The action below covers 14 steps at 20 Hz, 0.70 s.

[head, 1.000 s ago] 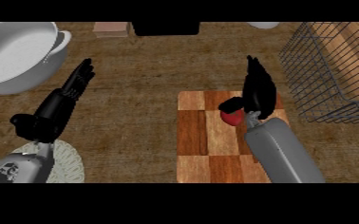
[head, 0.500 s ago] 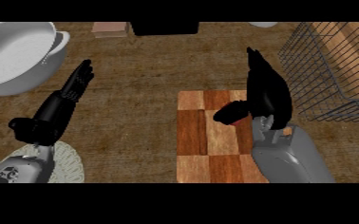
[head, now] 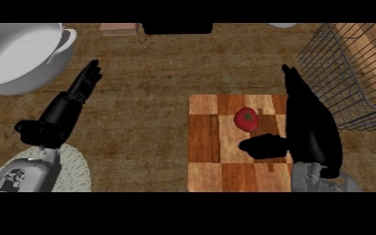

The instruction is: Pick the tomato from the cutting board and place it in the basket

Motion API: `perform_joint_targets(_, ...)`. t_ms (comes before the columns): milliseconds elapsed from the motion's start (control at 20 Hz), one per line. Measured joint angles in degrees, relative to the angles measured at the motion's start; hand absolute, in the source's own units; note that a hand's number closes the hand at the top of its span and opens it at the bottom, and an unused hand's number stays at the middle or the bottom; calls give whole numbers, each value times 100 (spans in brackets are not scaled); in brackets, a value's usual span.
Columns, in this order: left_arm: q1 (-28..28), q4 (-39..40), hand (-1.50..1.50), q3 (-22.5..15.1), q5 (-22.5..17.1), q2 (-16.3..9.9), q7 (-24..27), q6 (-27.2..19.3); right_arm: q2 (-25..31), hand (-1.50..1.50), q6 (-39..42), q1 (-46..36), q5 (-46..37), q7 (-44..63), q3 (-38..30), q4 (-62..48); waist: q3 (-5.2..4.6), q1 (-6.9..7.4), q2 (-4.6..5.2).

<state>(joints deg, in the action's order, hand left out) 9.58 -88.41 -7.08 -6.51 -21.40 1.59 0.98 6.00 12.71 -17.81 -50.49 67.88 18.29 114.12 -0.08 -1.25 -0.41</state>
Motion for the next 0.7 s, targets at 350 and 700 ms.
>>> perform_joint_targets(350, -12, 0, 0, 22, 102, 126, 53, 146, -274, -150, -307, 597, -587, -510, -114, -306, 6, 95, 33)
perform_joint_targets(700, 34, -48, 0, 203, 201, 235, -69, 293, -456, -150, -878, 994, -1108, -928, -128, -974, 9, 122, 41)
